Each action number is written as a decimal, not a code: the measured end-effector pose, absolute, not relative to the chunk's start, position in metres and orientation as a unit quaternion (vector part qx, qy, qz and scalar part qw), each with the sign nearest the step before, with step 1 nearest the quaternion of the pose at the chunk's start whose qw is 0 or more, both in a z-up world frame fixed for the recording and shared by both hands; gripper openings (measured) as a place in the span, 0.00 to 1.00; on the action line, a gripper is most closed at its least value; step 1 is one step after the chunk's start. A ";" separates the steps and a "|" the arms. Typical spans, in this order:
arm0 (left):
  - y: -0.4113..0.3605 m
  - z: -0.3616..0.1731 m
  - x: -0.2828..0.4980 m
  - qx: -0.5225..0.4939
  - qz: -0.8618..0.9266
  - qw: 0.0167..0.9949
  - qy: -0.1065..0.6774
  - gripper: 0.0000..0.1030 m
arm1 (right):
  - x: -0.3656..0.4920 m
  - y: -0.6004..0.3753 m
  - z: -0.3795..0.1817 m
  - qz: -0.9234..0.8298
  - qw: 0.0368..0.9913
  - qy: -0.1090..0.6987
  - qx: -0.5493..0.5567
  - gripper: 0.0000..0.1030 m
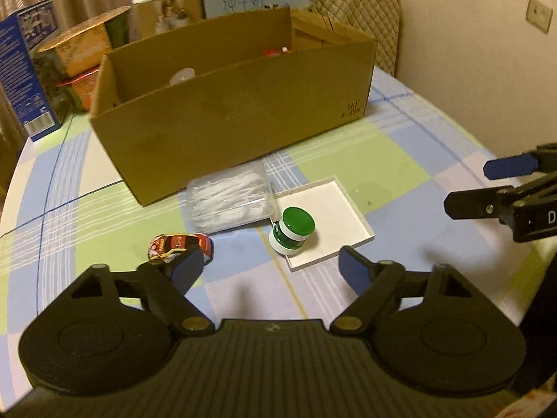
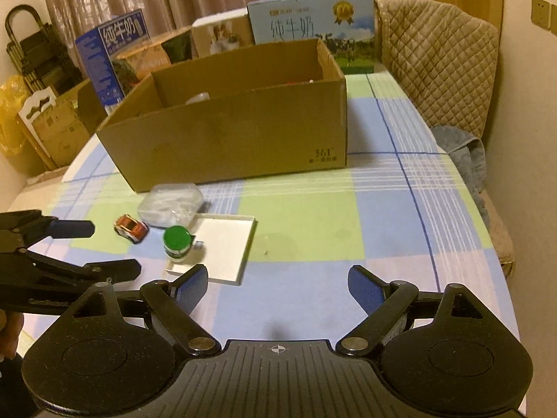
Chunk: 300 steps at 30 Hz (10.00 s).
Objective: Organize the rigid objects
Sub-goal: 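Grasp the green-capped jar with the left tool while the right tool reaches the white tray, then lift the green-capped jar with the left tool while the right tool grasps the white tray, then carry the jar and white tray into the box with both tools, then open both tools in the box and withdraw them over the table, then reach both tools toward the toy car and the floss pick box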
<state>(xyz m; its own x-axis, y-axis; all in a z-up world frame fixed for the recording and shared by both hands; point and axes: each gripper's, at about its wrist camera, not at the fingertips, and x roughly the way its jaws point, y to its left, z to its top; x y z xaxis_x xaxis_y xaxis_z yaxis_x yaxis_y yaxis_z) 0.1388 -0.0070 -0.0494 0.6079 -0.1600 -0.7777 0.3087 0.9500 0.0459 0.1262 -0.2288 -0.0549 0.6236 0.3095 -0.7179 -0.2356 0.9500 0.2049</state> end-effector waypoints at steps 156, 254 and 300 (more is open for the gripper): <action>0.009 0.006 0.096 -0.022 -0.066 0.917 0.392 0.23 | 0.090 -0.214 -0.028 0.126 0.935 0.331 0.026 0.83; 0.052 0.050 0.299 -0.052 -0.057 0.925 0.371 0.46 | 0.334 -0.217 0.030 0.158 0.925 0.330 0.105 0.89; 0.091 0.047 0.055 -0.080 0.050 0.917 0.387 0.98 | 0.084 -0.211 0.019 0.163 0.907 0.366 0.133 0.89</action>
